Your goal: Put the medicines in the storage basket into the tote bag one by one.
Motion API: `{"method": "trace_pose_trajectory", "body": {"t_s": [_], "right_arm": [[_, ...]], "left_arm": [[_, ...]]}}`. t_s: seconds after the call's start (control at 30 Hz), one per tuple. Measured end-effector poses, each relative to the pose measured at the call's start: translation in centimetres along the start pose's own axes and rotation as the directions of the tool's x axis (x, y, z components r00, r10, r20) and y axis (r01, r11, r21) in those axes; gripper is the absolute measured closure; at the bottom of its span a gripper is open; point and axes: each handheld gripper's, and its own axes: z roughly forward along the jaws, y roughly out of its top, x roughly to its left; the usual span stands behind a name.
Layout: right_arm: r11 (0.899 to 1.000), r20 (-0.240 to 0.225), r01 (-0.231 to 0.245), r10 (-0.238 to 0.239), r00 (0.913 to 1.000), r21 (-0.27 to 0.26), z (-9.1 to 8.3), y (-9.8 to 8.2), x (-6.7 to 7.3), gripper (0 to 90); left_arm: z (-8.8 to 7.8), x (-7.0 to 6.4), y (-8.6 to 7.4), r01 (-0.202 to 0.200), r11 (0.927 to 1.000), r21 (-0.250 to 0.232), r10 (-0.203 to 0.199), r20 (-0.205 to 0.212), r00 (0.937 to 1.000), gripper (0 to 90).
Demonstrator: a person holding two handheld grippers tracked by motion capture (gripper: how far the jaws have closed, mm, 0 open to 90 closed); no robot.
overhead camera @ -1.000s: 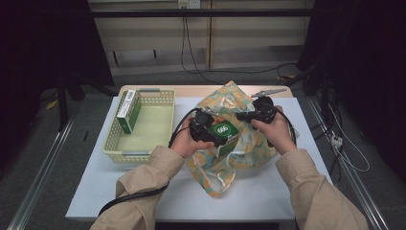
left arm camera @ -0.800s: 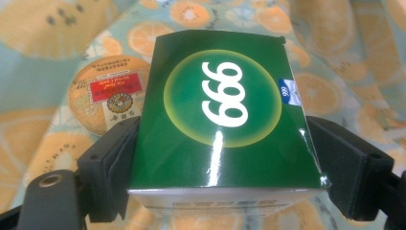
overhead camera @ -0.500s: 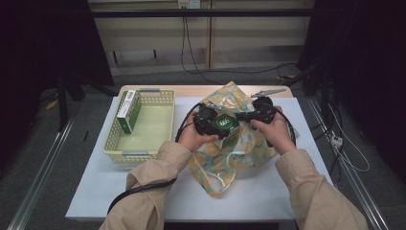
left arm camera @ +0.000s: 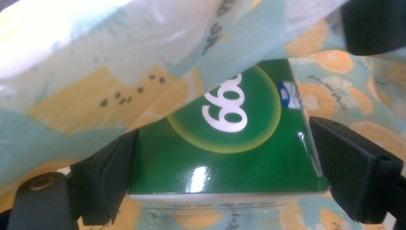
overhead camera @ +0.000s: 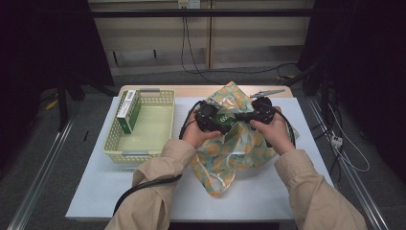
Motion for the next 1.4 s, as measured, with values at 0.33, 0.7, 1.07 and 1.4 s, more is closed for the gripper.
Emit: {"method": "trace_pose_trajectory", "body": {"t_s": [0.33,0.7,1.07,1.4], "right_arm": [[1.000,0.006,0.000,0.000,1.0000,0.003,0.0,-0.3,0.2,90.0],[1.000,0.008,0.002,-0.002,1.0000,0.004,-0.1,-0.3,0.3,90.0],[1.000,0.009,0.007,-0.007,0.9999,0.004,-0.1,-0.4,0.5,90.0],[1.000,0.011,0.007,-0.007,0.9999,0.008,-0.1,-0.5,0.5,90.0]], "left_arm": [[-3.5,-0.3,-0.2,-0.021,0.9993,0.031,0.019,0.057,0.9982,12.0],[-8.4,-0.2,-0.4,-0.065,0.9979,0.008,0.064,0.083,0.9945,11.5],[-11.9,1.8,-0.8,-0.051,0.9986,0.017,0.050,0.055,0.9973,10.6],[-14.3,4.4,-2.0,-0.022,0.9997,0.013,0.022,0.006,0.9997,10.4]]}}
